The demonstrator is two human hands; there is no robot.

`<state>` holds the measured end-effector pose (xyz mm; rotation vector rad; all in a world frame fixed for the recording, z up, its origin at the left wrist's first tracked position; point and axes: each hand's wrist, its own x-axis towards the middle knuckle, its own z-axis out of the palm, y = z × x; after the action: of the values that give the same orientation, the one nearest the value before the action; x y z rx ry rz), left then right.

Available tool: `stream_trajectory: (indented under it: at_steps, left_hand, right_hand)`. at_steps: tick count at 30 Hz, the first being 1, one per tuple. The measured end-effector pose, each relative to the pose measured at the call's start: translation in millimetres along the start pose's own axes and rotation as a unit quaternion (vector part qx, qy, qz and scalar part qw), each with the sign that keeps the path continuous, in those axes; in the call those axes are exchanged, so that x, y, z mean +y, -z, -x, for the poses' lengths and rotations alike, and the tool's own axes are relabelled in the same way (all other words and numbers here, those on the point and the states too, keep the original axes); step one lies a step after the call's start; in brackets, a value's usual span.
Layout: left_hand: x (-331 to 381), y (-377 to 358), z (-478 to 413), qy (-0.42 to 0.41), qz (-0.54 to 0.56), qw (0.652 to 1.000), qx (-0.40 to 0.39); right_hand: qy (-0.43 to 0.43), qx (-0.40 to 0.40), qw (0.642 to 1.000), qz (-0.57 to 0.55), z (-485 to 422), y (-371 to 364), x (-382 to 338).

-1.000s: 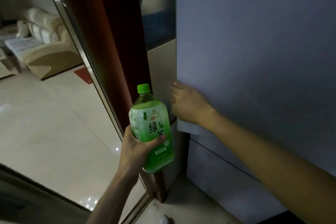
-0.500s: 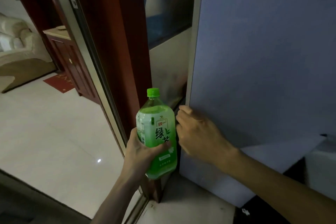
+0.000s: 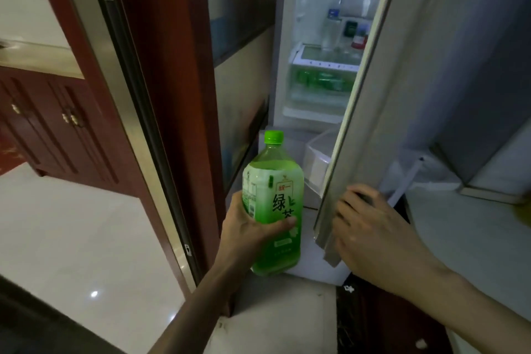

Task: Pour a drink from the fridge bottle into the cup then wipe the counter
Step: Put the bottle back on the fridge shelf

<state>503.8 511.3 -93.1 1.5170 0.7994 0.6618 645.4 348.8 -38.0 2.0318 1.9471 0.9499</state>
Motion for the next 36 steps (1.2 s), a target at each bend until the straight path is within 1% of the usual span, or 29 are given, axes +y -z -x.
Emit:
stream_trajectory:
  at_steps: [5, 8, 10, 12, 14, 16, 17, 20, 22, 25, 29, 33, 36]
  left_hand:
    - [15, -15, 0, -0.024, 0.026, 0.999, -0.039]
    - [26, -26, -1, -0.046, 0.036, 0.996, -0.063]
    - [32, -32, -2, -0.058, 0.041, 0.995, -0.077]
    - [39, -37, -4, -0.064, 0.045, 0.993, -0.087]
    - [46, -42, -5, -0.065, 0.046, 0.993, -0.087]
    - [51, -47, -6, -0.057, 0.053, 0.994, -0.081]
    - [52, -49, -7, -0.052, 0.056, 0.994, -0.082]
    - [55, -54, -7, -0.053, 0.060, 0.992, -0.095]
    - [53, -56, -6, -0.053, 0.066, 0.992, -0.092]
    - [49, -59, -10, -0.041, 0.068, 0.992, -0.093]
    - [47, -67, -27, -0.026, 0.066, 0.993, -0.097]
    - [49, -80, -46, -0.025, 0.085, 0.989, -0.118]
    - [50, -93, -59, -0.020, 0.102, 0.986, -0.133]
  right_hand:
    - [-0.024, -0.058, 0.998, 0.005, 18, 21, 9]
    - [-0.041, -0.067, 0.997, 0.008, 15, 31, 12]
    - [-0.067, -0.063, 0.996, -0.010, 13, 34, 15]
    - [-0.102, -0.080, 0.991, -0.032, 9, 38, 21]
    - [-0.143, -0.118, 0.981, -0.048, 6, 36, 28]
    - [-0.186, -0.179, 0.963, -0.081, 1, 27, 35]
    - [-0.210, -0.198, 0.952, -0.101, 0, 20, 39]
    - [-0.267, -0.223, 0.925, -0.151, -4, 1, 47]
    - [-0.277, -0.240, 0.918, -0.153, -5, -5, 49]
    - [-0.263, -0.246, 0.926, -0.114, -5, -3, 53]
    - [-0.275, -0.236, 0.927, -0.097, -6, -1, 69]
    - [-0.326, -0.230, 0.909, -0.118, -20, -12, 93]
    - [-0.365, -0.238, 0.893, -0.110, -33, -31, 116]
